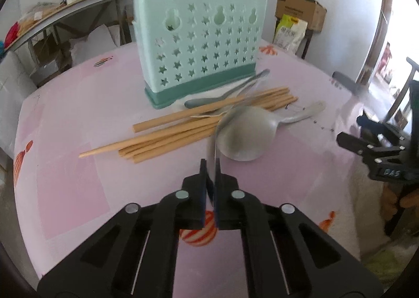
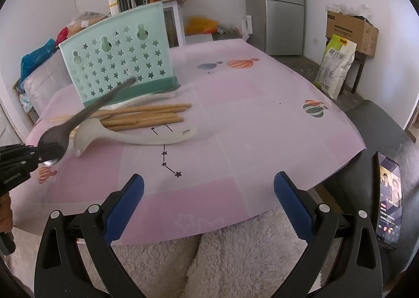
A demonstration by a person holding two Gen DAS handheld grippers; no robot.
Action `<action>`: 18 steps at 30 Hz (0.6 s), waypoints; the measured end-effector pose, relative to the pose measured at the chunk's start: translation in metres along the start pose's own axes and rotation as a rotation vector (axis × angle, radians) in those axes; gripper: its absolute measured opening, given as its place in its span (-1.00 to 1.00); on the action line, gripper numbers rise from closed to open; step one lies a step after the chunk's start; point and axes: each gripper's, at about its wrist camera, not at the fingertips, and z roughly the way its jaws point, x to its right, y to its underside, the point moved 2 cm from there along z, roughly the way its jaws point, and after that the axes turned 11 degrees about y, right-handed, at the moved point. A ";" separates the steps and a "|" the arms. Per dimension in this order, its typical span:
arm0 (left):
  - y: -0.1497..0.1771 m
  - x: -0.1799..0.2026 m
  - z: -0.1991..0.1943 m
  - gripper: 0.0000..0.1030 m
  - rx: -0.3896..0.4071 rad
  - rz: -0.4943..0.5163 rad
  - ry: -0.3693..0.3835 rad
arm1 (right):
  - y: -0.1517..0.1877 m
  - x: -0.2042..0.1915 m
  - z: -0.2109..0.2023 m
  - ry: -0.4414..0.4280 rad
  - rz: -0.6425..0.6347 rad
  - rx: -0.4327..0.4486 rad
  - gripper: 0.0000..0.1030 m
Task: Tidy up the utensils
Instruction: 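Lift the steel ladle with the left gripper while the right gripper grasps the white round ladle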
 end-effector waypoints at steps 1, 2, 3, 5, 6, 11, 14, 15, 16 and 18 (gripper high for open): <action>0.000 0.000 -0.004 -0.97 0.008 -0.007 0.005 | -0.001 0.000 -0.002 0.000 0.000 0.010 0.88; -0.001 -0.001 -0.013 -0.96 0.026 -0.022 0.020 | -0.002 0.001 -0.005 0.000 -0.002 0.027 0.88; -0.002 -0.001 -0.020 -0.97 0.041 -0.029 0.026 | -0.003 0.001 -0.009 -0.006 -0.005 0.041 0.88; -0.004 0.002 -0.036 -0.97 0.078 -0.031 0.030 | -0.006 -0.002 -0.014 -0.020 -0.020 0.066 0.84; -0.006 0.003 -0.043 -0.97 0.096 -0.032 0.030 | -0.008 -0.005 -0.017 -0.029 -0.041 0.086 0.81; -0.015 0.000 -0.068 -0.97 0.160 -0.072 0.029 | -0.021 -0.035 -0.024 -0.093 -0.193 0.149 0.56; -0.021 -0.006 -0.076 -0.97 0.195 -0.105 0.026 | -0.023 -0.061 -0.023 -0.112 -0.321 0.168 0.41; -0.022 -0.009 -0.079 -0.97 0.203 -0.115 0.022 | -0.023 -0.070 -0.020 -0.120 -0.362 0.165 0.38; -0.023 -0.011 -0.081 -0.97 0.210 -0.123 0.020 | -0.023 -0.077 -0.017 -0.125 -0.396 0.159 0.30; -0.025 -0.015 -0.083 -0.97 0.220 -0.142 0.020 | -0.022 -0.088 -0.011 -0.126 -0.446 0.152 0.18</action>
